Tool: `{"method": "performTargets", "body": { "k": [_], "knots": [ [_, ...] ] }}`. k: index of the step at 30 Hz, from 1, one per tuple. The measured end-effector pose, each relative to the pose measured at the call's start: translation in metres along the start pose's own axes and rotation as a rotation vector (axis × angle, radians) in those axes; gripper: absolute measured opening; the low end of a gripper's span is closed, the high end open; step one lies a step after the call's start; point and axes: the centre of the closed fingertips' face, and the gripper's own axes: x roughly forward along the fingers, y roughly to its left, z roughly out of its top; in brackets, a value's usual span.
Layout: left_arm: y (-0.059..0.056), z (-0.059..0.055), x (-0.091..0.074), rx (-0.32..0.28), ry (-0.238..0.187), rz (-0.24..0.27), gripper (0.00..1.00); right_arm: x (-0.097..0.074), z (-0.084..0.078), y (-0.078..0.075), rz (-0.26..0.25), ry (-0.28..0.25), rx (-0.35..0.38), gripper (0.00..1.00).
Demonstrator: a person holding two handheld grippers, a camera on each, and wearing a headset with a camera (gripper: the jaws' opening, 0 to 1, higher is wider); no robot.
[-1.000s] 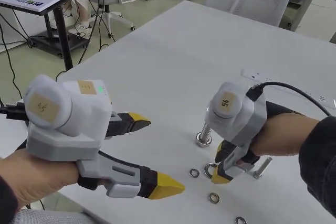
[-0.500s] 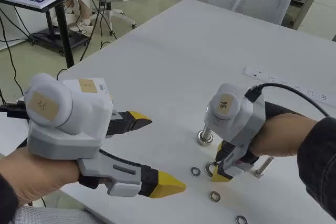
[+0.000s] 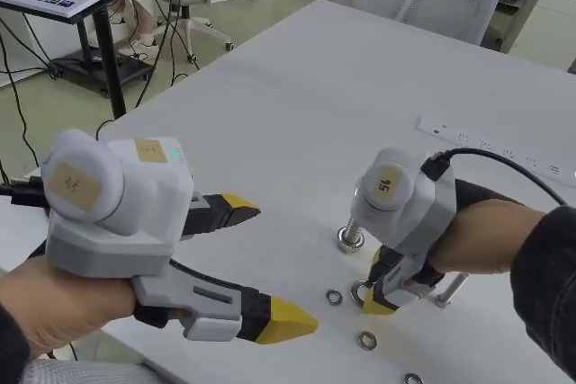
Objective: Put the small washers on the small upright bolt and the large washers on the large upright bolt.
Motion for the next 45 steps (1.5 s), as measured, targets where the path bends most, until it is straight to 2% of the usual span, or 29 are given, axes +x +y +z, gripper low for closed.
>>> {"method": "performTargets", "body": {
  "k": [11,29,45],
  "knots": [
    [0.000,0.000,-0.002,-0.001,-0.001,0.000,0.81,-0.001,0.000,0.000,-0.003,0.010,-0.001,0.24],
    [0.000,0.001,-0.003,-0.001,-0.002,0.003,0.81,-0.005,0.001,-0.002,-0.006,-0.001,0.011,0.24],
    [-0.001,0.000,0.001,0.003,0.002,-0.005,0.81,-0.025,0.006,-0.008,-0.035,-0.062,0.043,0.24]
  ]
}}
